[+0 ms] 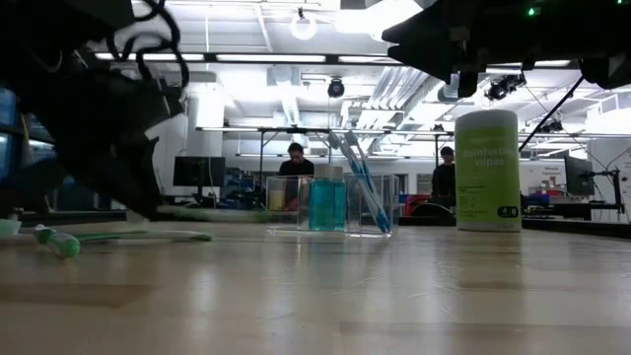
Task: Pick & Place toothbrushing station
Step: Put the top green toothbrush into the transparent organizer
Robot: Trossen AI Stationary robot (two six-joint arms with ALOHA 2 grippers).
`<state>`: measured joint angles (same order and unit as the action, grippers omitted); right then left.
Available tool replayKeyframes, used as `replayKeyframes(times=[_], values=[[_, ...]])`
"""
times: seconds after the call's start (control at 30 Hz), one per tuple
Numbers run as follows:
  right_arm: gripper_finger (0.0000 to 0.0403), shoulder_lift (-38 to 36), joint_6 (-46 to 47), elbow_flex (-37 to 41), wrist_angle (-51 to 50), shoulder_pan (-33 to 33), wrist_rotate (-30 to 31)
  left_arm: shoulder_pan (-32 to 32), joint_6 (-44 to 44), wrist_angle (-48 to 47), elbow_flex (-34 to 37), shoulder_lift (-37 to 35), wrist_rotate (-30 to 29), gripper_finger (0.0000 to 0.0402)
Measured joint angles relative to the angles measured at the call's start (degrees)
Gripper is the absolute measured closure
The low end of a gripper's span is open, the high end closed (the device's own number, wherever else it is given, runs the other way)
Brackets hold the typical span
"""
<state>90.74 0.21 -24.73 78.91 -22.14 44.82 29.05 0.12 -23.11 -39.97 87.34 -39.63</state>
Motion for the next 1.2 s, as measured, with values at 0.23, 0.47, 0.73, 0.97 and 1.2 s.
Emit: replayKeyframes(times=[0.23,0.47,0.73,0.97,1.2], values=[[0.0254,0.00,0.00,0.00,-0.13,-0.01,0.00,1.62,8.17,-0.07,-0.74,-5.79,-7.61,0.0398],[0.0254,0.00,0.00,0.00,-0.15,-0.01,-0.02,1.27,27.88,0.26,-4.82,-8.12,-23.73,0.0398],[0.0254,0.00,0.20,0.02,-0.14,-0.01,-0.77,-2.64,52.77,4.32,-5.46,-8.10,-42.58,0.0398],[0.0254,0.00,0.20,0.01,-0.23,-0.01,-1.53,-8.71,63.47,4.30,-5.46,-8.08,-43.24,0.0399],[0.0254,0.00,0.20,0.01,-0.66,0.00,-1.53,-14.33,70.97,4.30,-5.46,-8.05,-42.76,0.0399]])
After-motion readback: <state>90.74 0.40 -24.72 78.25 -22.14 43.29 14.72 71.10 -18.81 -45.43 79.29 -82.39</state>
